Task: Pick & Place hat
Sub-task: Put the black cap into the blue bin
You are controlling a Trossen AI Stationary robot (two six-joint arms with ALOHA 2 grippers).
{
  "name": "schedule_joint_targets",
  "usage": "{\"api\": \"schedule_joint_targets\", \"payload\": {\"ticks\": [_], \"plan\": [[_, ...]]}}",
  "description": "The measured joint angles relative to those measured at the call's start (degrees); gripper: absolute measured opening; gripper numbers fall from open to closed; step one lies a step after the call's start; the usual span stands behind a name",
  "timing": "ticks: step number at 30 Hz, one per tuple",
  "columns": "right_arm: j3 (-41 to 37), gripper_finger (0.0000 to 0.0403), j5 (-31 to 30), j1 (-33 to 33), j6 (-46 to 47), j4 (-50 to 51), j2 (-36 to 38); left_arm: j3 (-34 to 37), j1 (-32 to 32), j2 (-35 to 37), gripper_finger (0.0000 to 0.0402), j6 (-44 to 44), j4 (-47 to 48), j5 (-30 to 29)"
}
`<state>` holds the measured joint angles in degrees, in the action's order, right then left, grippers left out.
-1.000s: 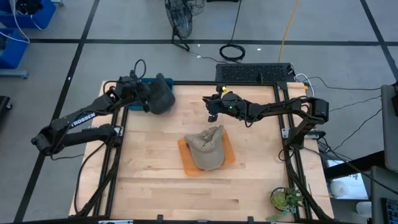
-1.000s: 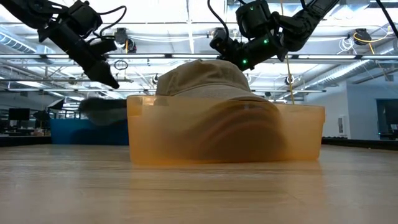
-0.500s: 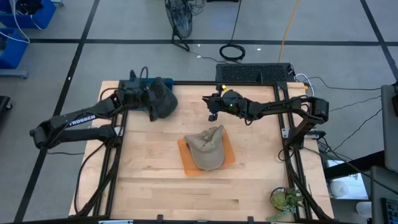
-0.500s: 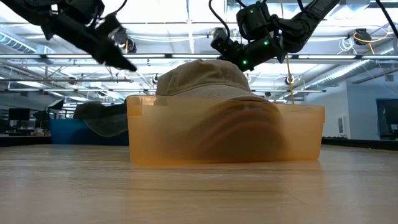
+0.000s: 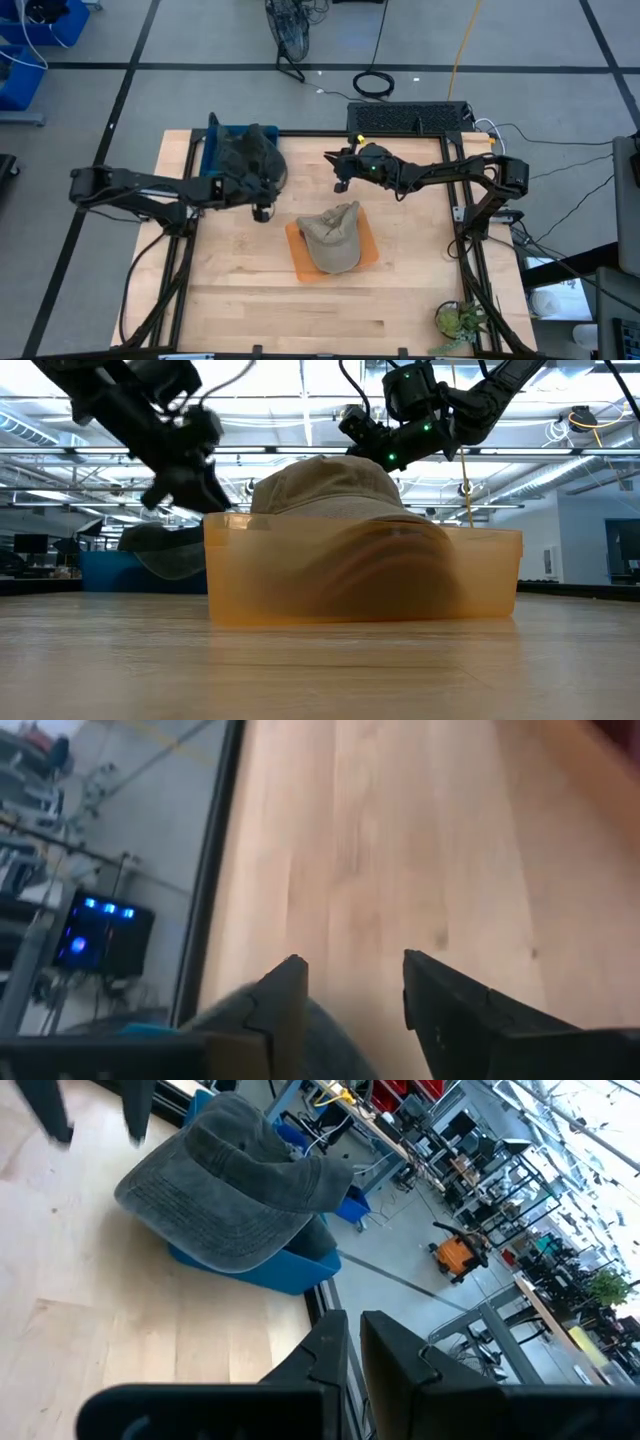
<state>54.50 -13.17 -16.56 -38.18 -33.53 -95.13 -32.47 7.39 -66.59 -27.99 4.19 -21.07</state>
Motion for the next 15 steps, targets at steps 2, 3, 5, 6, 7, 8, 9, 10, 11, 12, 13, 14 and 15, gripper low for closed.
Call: {"api": "schedule_joint_targets", "payload": {"ticks": [2, 3, 5, 6, 7, 8, 9, 10, 11, 12, 13, 14, 15], "plan": [[0.0, 0.002, 0.0, 0.0, -0.1, -0.5, 0.0, 0.0, -0.6, -2.7, 0.0182, 0.5, -0.8, -1.6], [0.0, 0.002, 0.0, 0.0, -0.1, -0.8, 0.0, 0.0, -0.9, -4.0, 0.019, 1.2, -1.8, -2.1], [0.0, 0.002, 0.0, 0.0, -0.2, -1.1, 0.0, 0.0, -1.3, -6.4, 0.0211, 2.9, -3.9, -2.8], [0.0, 0.002, 0.0, 0.0, -0.2, -1.2, 0.0, 0.0, -1.5, -7.6, 0.0223, 3.6, -5.2, -3.1], [0.0, 0.002, 0.0, 0.0, -0.2, -1.2, 0.0, 0.0, -1.6, -8.8, 0.0236, 4.2, -6.6, -3.3], [0.0, 0.002, 0.0, 0.0, -0.1, -1.1, 0.0, 0.0, -1.8, -9.9, 0.0249, 4.4, -7.3, -3.7], [0.0, 0.002, 0.0, 0.0, -0.1, -1.0, 0.0, 0.0, -1.9, -11.0, 0.0263, 4.4, -7.7, -4.4], [0.0, 0.002, 0.0, 0.0, -0.1, -0.8, 0.0, 0.0, -2.1, -12.1, 0.0277, 4.3, -8.0, -5.2], [0.0, 0.002, 0.0, 0.0, -0.1, -0.5, 0.0, 0.0, -2.2, -13.2, 0.0291, 4.3, -7.8, -6.2], [0.0, 0.002, 0.0, 0.0, 0.1, -0.2, 0.0, 0.0, -2.3, -14.2, 0.0305, 4.3, -7.4, -7.4], [0.0, 0.002, 0.1, 0.0, 0.6, -0.1, 0.0, 0.0, -2.3, -15.2, 0.0318, 4.3, -7.1, -8.8], [0.0, 0.002, 0.2, 0.1, 1.3, 0.0, 0.0, 0.0, -2.3, -16.3, 0.033, 4.1, -7.1, -10.6], [0.0, 0.002, 0.4, 0.1, 2.0, 0.0, 0.0, 0.0, -2.3, -17.2, 0.034, 3.5, -7.1, -12.7]]}}
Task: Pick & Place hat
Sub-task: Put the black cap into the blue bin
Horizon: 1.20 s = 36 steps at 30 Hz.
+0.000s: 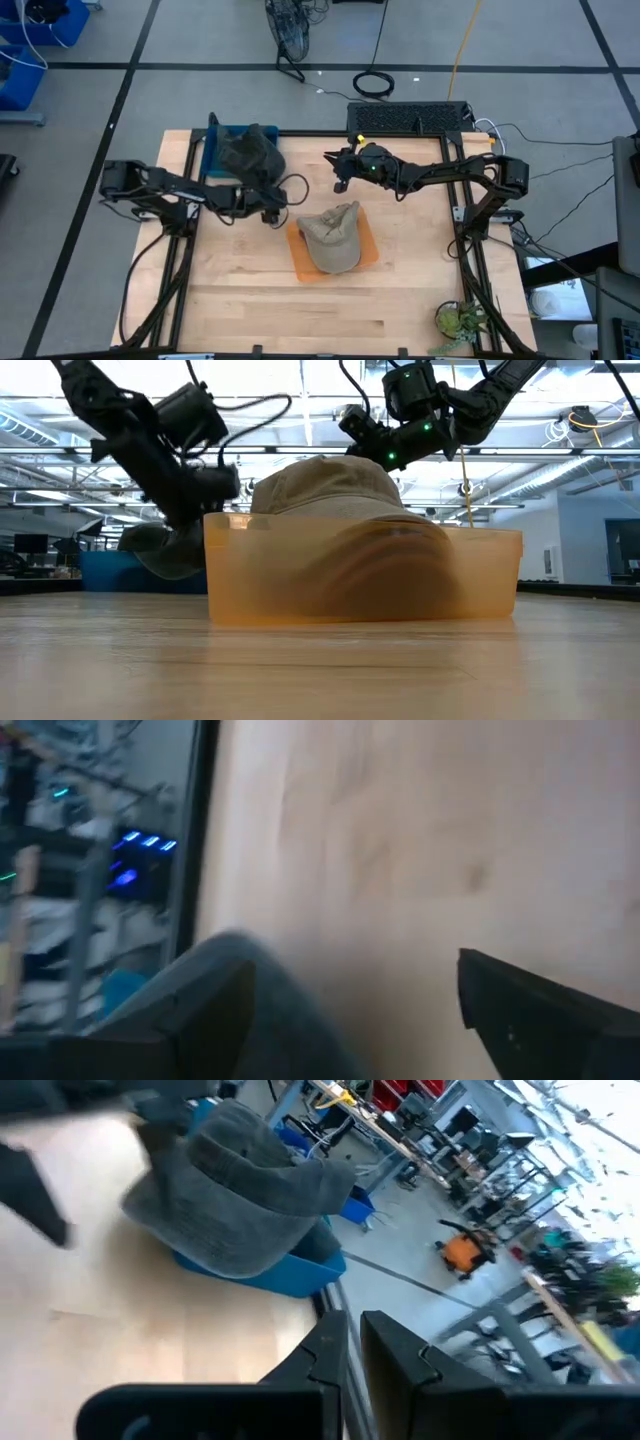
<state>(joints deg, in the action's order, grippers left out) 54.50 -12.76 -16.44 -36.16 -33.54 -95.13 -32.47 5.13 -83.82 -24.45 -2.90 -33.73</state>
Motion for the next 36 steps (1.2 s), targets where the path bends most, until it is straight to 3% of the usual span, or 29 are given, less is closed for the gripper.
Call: {"api": "schedule_joint_targets", "payload": {"ticks": [4, 13, 19, 36], "plan": [[0.0, 0.002, 2.7, 0.0, 2.5, 1.2, 0.0, 0.0, 0.0, -3.2, 0.0365, -1.3, -0.4, -7.2], [0.0, 0.002, 4.0, 0.7, 4.6, 2.7, 0.0, 0.0, 0.9, -9.6, 0.0356, -0.3, -6.2, -11.1], [0.0, 0.002, 4.0, 1.4, 5.5, 4.1, 0.0, -0.1, 1.1, -12.5, 0.0325, -2.3, -9.3, -20.0], [0.0, 0.002, 4.0, 1.5, 6.6, 6.0, 0.0, 0.0, -3.4, -12.6, 0.0195, -10.6, -9.9, -31.2]]}}
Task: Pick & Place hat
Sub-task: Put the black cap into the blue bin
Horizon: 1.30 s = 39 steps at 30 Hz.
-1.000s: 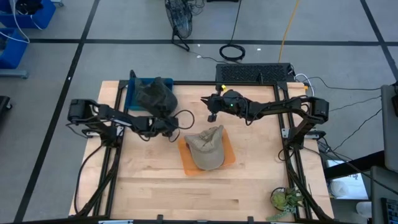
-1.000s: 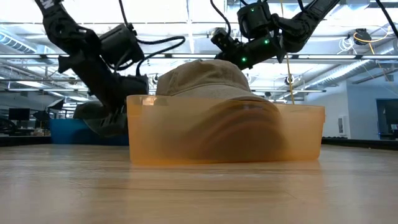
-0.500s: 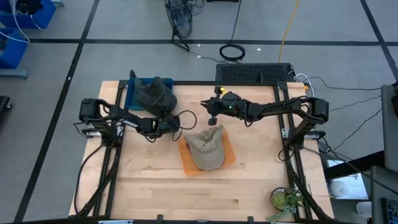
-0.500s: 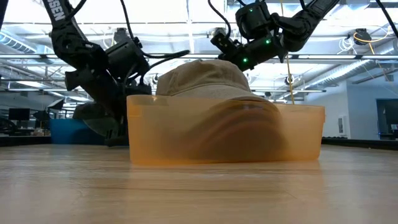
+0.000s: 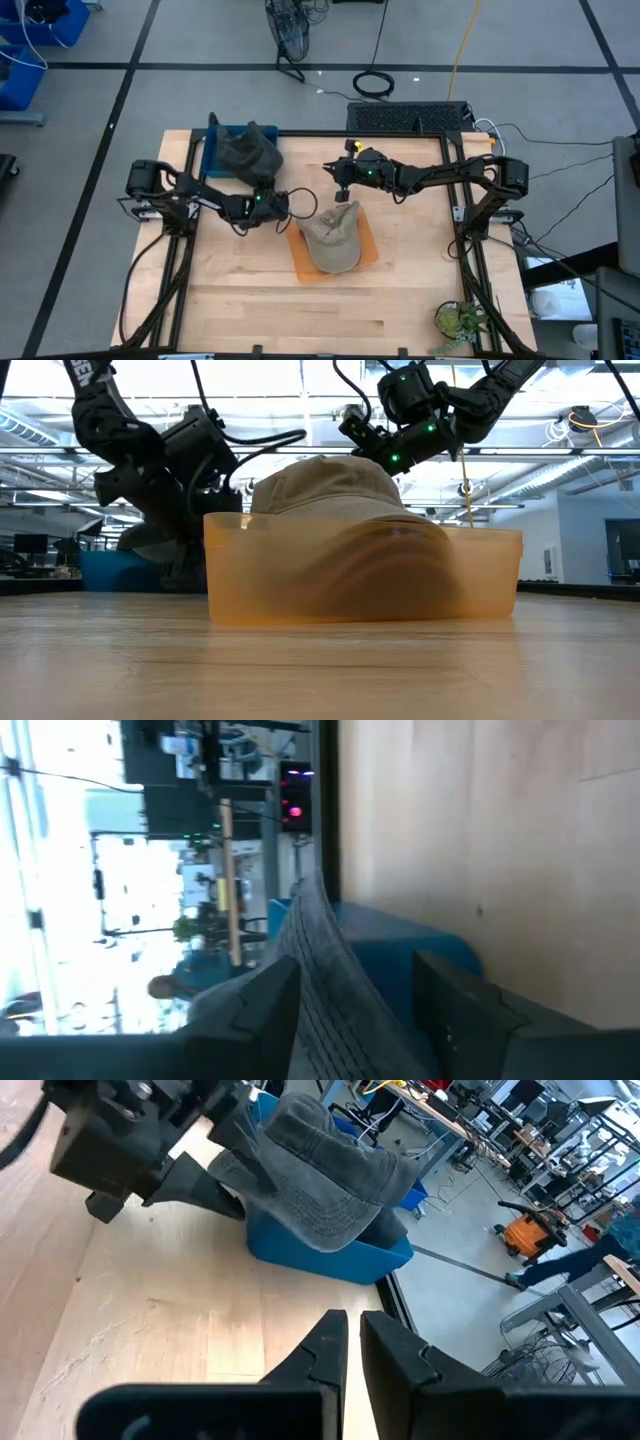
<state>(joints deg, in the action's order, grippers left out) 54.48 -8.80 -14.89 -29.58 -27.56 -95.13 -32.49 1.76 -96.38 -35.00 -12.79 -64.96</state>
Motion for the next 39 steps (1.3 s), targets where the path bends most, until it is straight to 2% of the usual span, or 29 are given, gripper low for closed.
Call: {"api": "schedule_joint_targets", "payload": {"ticks": [11, 15, 24, 29, 34, 39], "plan": [[0.0, 0.002, 0.0, 0.0, 0.0, 0.0, 0.0, 0.0, -3.2, 0.1, 0.013, -6.0, -4.1, -11.7], [0.0, 0.002, 0.1, 0.0, -0.1, 0.0, 0.0, 0.0, -3.8, 2.3, 0.0105, -7.3, -4.1, -15.3], [0.0, 0.002, 0.1, 0.0, -0.1, 0.1, 0.0, 0.0, -7.7, 14.5, 0.0014, -5.9, -2.4, -17.2], [0.0, 0.002, 0.1, 0.0, 1.4, 1.8, 0.0, 0.0, -10.3, 23.6, 0.0033, -6.6, 1.5, -18.6], [0.0, 0.002, 0.1, 0.0, 3.2, 4.6, 0.0, 0.0, -13.5, 33.3, 0.0025, -7.4, 10.6, -16.8], [0.0, 0.002, 0.1, 0.2, 4.6, 4.7, 0.0, 0.0, -15.0, 41.9, 0.0014, -1.4, 24.0, -6.7]]}}
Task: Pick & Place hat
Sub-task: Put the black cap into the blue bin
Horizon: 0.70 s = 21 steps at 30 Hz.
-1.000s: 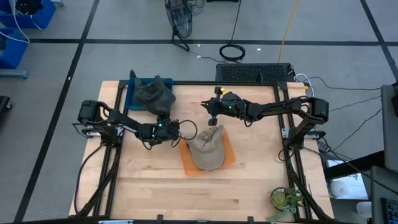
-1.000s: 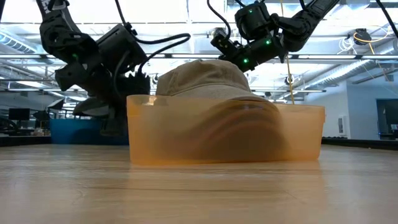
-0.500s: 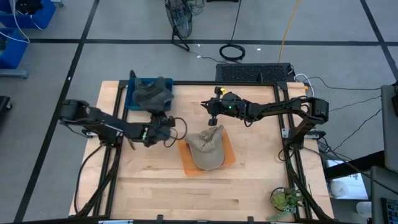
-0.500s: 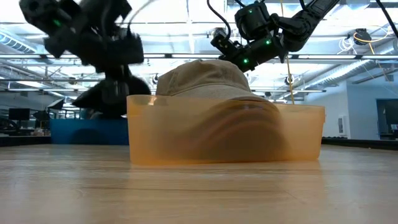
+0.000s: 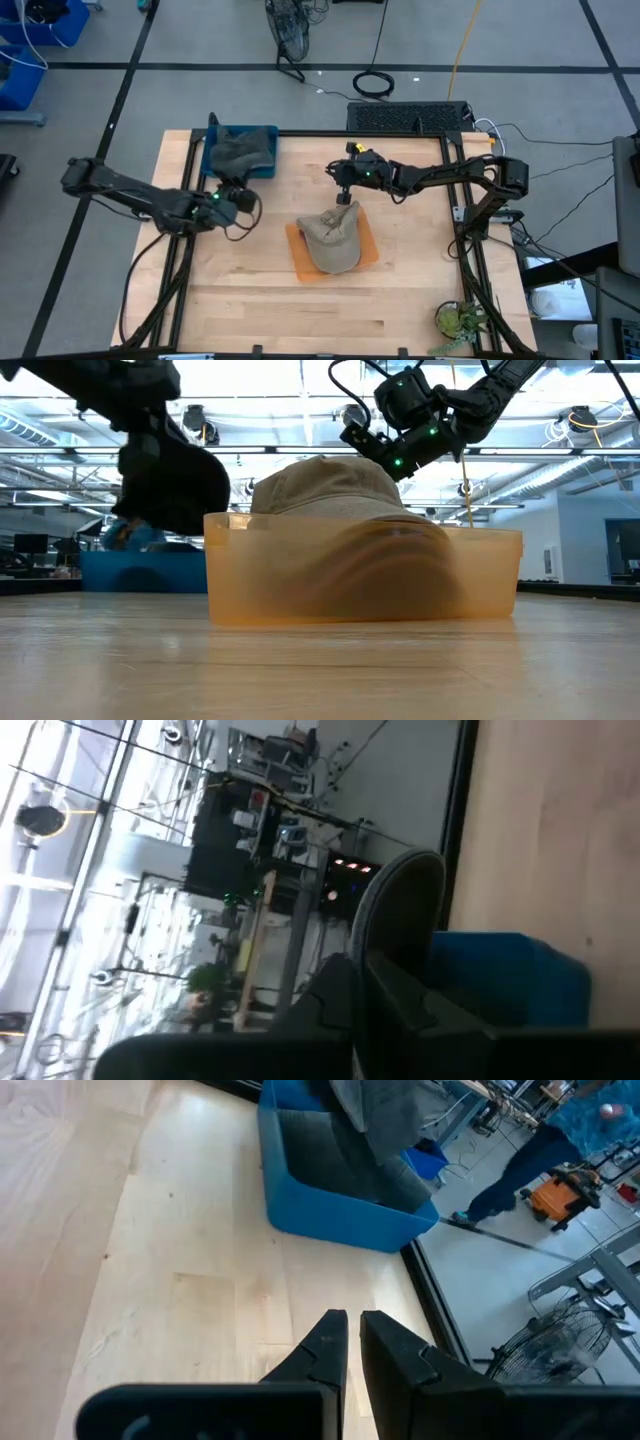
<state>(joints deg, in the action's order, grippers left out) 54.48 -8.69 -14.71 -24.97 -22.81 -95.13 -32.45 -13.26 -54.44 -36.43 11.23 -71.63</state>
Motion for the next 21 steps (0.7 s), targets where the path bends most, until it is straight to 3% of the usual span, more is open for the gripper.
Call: {"api": "schedule_joint_targets", "payload": {"ticks": [7, 21], "plan": [[0.0, 0.002, 0.0, 0.9, -1.5, -0.3, 0.0, 0.0, -0.3, 7.7, 0.0013, 6.0, 9.0, 2.2], [0.0, 0.002, 0.0, 0.8, -2.3, -1.3, 0.0, 0.0, -0.3, 17.8, 0.0012, 4.3, 9.6, 9.9]]}}
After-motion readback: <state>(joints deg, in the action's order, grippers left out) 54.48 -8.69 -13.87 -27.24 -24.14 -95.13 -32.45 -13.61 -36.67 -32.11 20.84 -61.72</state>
